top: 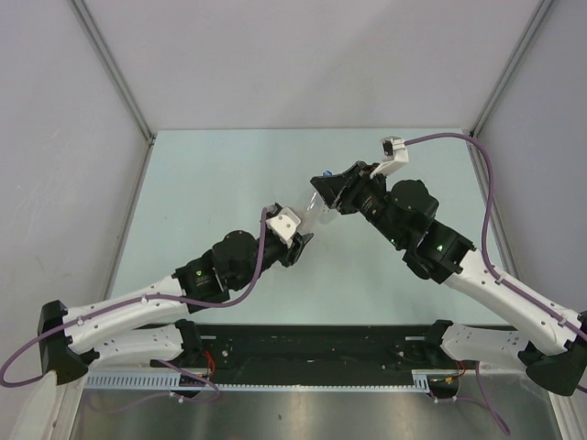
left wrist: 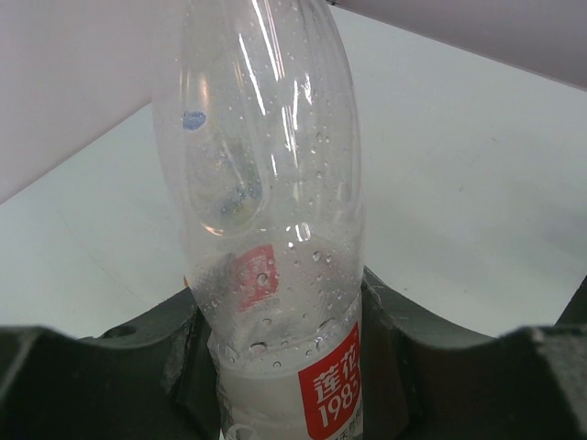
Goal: Unscrew the bottle caps
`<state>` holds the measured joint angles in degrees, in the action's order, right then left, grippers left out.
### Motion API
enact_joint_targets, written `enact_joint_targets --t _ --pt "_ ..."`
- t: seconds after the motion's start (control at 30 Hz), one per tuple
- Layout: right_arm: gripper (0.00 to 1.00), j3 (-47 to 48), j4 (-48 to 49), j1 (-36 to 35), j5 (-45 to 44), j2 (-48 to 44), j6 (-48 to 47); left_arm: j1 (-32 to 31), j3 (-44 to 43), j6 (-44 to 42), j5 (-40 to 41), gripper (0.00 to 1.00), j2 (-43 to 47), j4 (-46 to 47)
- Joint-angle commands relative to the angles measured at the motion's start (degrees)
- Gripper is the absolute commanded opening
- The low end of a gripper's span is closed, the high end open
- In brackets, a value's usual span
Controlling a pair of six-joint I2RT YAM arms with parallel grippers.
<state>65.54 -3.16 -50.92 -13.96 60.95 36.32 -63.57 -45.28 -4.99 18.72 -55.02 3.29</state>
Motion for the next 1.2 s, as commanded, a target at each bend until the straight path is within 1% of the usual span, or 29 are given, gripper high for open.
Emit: enact_joint_targets --t 0.0,0.03,0.1,0.13,0.2,0.23,0.27,0.3,0.33,0.37,0.43,0.47,0.5,0.57,0.6,0.63,0.67,0.7,0.73,0.8,0.83,0.9,1.0,1.03,1.17 --pt "0.0 1.3 -0.4 0.6 0.5 -1.5 -2.6 -0.5 -1.5 0.2 -2.7 0.0 2.7 1.4" --pt "0.0 1.2 -0.3 0.5 0.8 -2.0 -3.4 -0.4 -1.6 0.3 -5.2 0.0 3.7 1.4" --pt "0.0 0.7 1.7 0.4 4.2 -3.0 -6.5 -0.2 -2.0 1.5 -9.4 0.0 4.5 0.6" --pt "0.0 0.6 1.9 0.7 7.1 -3.4 -7.4 0.8 -2.8 2.0 -15.6 0.0 5.1 0.1" --pt "0.0 0.6 2.5 1.6 10.6 -4.0 -9.0 2.3 -3.2 4.1 -23.8 0.0 5.9 -0.3" --pt "0.0 0.6 2.4 2.7 13.2 -4.3 -9.3 4.2 -3.3 4.7 -27.6 0.0 6.2 0.0" --pt "0.0 0.1 2.5 3.3 16.3 -4.6 -9.9 5.3 -3.4 6.1 -36.0 0.0 6.5 0.6" --pt "0.0 -0.1 2.5 3.8 18.0 -5.3 -10.6 6.3 -3.6 8.1 -39.5 0.0 6.5 0.9" --pt "0.0 -0.6 4.6 4.4 21.3 -5.8 -11.3 8.4 -4.0 8.8 -43.6 0.0 6.5 1.1" --pt "0.0 -1.0 5.7 4.8 23.3 -6.2 -11.8 9.1 -4.4 9.6 -49.1 0.0 6.4 1.5" --pt "0.0 -1.9 6.4 5.9 28.9 -7.4 -12.9 10.7 -5.6 11.3 -54.6 0.0 6.0 2.2" --pt "0.0 -2.2 7.2 6.4 31.1 -7.7 -13.3 11.3 -6.0 12.0 -59.5 0.0 5.9 2.5" --pt "0.0 -2.4 7.5 7.0 33.3 -7.9 -13.5 11.7 -6.5 13.3 -61.8 0.0 5.0 2.8" --pt "0.0 -2.7 8.8 8.5 40.5 -8.3 -13.8 12.9 -8.2 14.7 -66.2 0.0 4.1 3.6" --pt "0.0 -2.8 9.2 9.0 43.2 -8.3 -13.9 13.3 -8.7 16.2 -69.7 0.0 2.9 4.0" --pt "0.0 -3.1 9.7 9.3 47.8 -8.6 -13.9 13.9 -9.6 16.9 -71.9 0.0 2.4 4.8" --pt "0.0 -3.1 10.6 9.7 50.3 -8.6 -13.9 14.3 -10.1 17.7 -73.8 0.0 1.6 5.3" --pt "0.0 -3.3 11.2 9.9 52.4 -8.6 -14.0 14.4 -10.5 19.4 -78.2 0.0 0.9 5.9" --pt "0.0 -3.7 11.6 9.9 56.3 -8.7 -13.9 14.7 -11.2 20.3 -79.9 0.0 -0.6 7.2" --pt "0.0 -3.7 12.5 10.0 59.6 -9.0 -14.3 14.8 -11.8 22.9 -83.1 0.0 -1.9 8.8" --pt "0.0 -3.6 12.6 10.0 62.4 -9.0 -14.7 14.8 -11.9 24.0 -85.8 0.0 -3.2 11.3" --pt "0.0 -3.7 12.9 10.2 65.5 -9.2 -15.8 14.8 -12.0 27.4 -88.5 0.0 -4.3 14.2" --pt "0.0 -3.7 13.2 11.3 71.3 -9.7 -16.8 14.8 -11.6 32.6 -93.8 0.0 -6.2 21.2" --pt "0.0 -3.7 13.3 11.5 74.0 -9.7 -17.0 14.8 -11.2 34.2 -95.3 0.0 -6.5 25.4" --pt "0.0 -3.7 13.7 12.2 80.3 -9.7 -17.9 14.8 -11.1 39.2 -97.2 0.0 -7.7 30.7"
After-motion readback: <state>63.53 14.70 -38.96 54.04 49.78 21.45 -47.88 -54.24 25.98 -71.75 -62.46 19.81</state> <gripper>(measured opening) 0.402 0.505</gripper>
